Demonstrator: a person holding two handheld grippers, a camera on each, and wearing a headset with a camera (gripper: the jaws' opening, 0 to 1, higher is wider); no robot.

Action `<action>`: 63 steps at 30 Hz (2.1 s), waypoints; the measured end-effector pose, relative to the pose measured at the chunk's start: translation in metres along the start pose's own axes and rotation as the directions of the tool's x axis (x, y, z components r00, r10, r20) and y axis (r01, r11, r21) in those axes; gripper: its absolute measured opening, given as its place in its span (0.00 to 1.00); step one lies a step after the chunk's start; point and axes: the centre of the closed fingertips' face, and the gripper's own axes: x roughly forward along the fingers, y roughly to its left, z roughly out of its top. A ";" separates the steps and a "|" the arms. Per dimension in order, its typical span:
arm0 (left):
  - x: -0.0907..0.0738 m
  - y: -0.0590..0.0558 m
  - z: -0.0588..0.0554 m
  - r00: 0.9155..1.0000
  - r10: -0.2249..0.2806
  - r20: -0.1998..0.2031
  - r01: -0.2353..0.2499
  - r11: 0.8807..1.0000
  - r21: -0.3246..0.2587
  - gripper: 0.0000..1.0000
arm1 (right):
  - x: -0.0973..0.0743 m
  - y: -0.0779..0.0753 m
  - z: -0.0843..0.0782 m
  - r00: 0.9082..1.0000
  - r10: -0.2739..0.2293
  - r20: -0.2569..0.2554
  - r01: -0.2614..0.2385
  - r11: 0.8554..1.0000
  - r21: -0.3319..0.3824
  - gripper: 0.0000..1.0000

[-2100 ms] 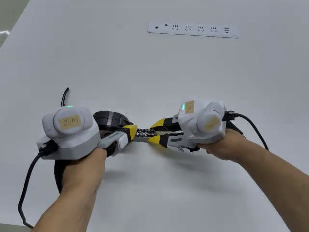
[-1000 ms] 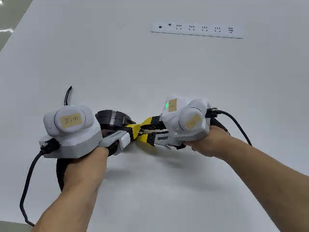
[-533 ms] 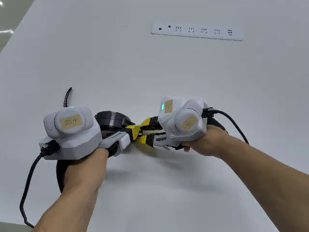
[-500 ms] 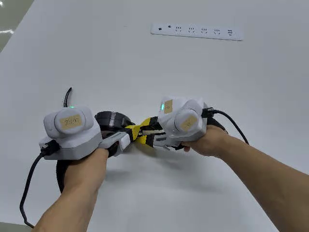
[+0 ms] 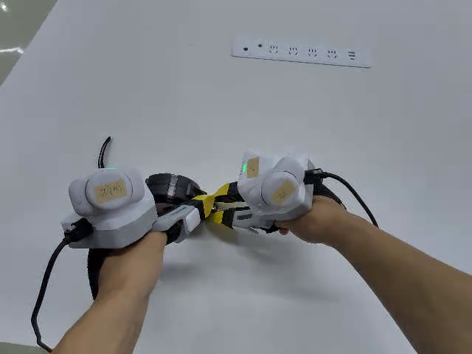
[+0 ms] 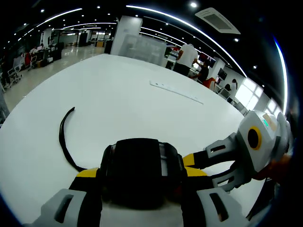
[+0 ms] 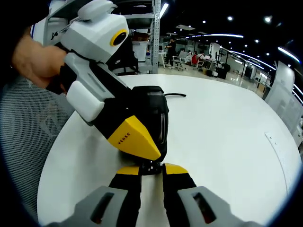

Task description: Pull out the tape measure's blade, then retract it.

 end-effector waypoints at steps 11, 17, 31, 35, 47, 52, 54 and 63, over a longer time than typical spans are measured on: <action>-0.001 0.000 -0.002 0.999 0.000 -0.032 0.001 0.999 0.043 0.66 | -0.008 -0.004 -0.003 1.000 -0.014 -0.003 0.014 1.000 0.022 0.21; -0.005 0.003 -0.008 0.999 -0.002 -0.053 0.005 0.999 0.053 0.67 | -0.017 -0.007 -0.009 0.999 -0.030 -0.011 0.030 0.999 0.032 0.23; -0.015 0.004 -0.007 0.996 -0.047 -0.073 0.058 0.985 0.160 0.71 | -0.052 -0.013 -0.029 0.996 -0.086 -0.032 0.088 0.993 0.082 0.28; -0.017 0.003 -0.007 0.993 -0.084 -0.079 0.097 0.978 0.184 0.71 | -0.065 -0.015 -0.039 0.993 -0.112 -0.041 0.115 0.988 0.106 0.30; -0.023 0.002 -0.009 0.974 -0.203 -0.101 0.225 0.925 0.305 0.75 | -0.105 -0.018 -0.063 0.977 -0.206 -0.044 0.211 0.961 0.179 0.38; -0.028 0.003 -0.005 0.963 -0.254 -0.092 0.270 0.905 0.330 0.77 | -0.122 -0.017 -0.073 0.967 -0.251 -0.047 0.255 0.942 0.218 0.41; -0.029 0.004 -0.004 0.960 -0.265 -0.095 0.281 0.894 0.349 0.77 | -0.127 -0.015 -0.076 0.964 -0.260 -0.048 0.264 0.937 0.229 0.42; -0.042 0.005 0.001 0.937 -0.338 -0.085 0.341 0.839 0.425 0.78 | -0.149 -0.005 -0.087 0.952 -0.303 -0.049 0.305 0.917 0.258 0.45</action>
